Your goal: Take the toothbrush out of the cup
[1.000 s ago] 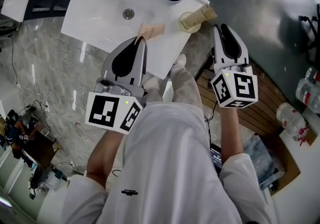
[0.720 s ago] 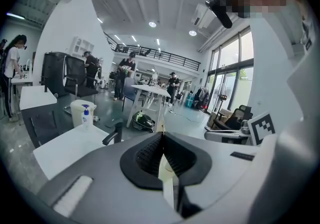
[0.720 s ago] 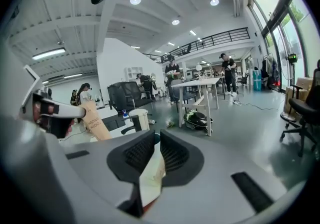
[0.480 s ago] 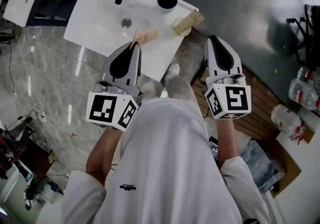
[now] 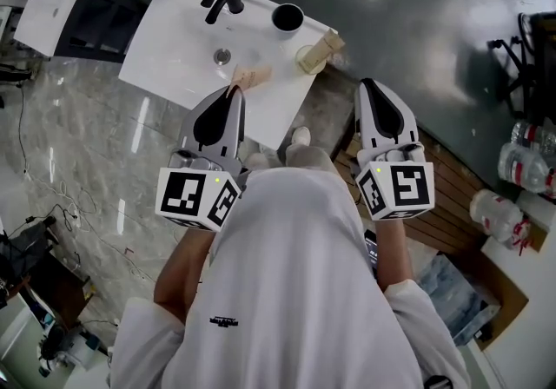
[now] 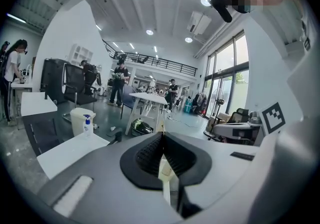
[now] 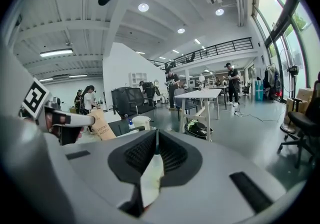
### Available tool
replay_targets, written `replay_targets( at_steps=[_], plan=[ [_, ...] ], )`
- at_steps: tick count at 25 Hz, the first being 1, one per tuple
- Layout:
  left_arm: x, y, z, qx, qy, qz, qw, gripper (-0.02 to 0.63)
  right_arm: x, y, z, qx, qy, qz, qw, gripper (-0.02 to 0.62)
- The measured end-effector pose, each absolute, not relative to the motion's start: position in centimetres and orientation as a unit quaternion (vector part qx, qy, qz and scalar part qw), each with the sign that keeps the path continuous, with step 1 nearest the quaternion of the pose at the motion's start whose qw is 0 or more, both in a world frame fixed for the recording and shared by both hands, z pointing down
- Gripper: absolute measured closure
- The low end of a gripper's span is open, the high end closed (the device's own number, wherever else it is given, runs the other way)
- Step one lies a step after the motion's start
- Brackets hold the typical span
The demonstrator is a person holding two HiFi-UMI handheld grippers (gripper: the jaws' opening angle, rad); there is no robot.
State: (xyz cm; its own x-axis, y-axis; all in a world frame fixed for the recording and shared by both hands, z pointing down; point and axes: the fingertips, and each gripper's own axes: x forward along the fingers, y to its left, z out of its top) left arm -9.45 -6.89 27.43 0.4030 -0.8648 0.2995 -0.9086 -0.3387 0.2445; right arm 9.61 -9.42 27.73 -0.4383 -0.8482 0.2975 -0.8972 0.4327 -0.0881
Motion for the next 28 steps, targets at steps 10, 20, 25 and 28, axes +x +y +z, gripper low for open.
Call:
replay_targets(
  at_steps=[10, 20, 25, 28],
  plan=[
    [-9.0, -6.3, 26.1, 0.823, -0.539, 0.055, 0.169, 0.601, 9.9, -7.8, 26.8, 0.511, -0.845, 0.116, 0.108, 0.578],
    [-8.7, -7.5, 25.2, 0.826, -0.537, 0.054, 0.163, 0.601, 10.0, -7.9, 27.0, 0.512, -0.845, 0.121, 0.1, 0.578],
    [-8.2, -9.5, 24.7, 0.835, -0.528, 0.06, 0.145, 0.601, 9.9, -8.2, 27.1, 0.509, -0.846, 0.123, 0.1, 0.578],
    [-7.7, -11.0, 24.4, 0.841, -0.52, 0.064, 0.135, 0.601, 9.9, -8.6, 27.1, 0.508, -0.846, 0.126, 0.099, 0.578]
  ],
)
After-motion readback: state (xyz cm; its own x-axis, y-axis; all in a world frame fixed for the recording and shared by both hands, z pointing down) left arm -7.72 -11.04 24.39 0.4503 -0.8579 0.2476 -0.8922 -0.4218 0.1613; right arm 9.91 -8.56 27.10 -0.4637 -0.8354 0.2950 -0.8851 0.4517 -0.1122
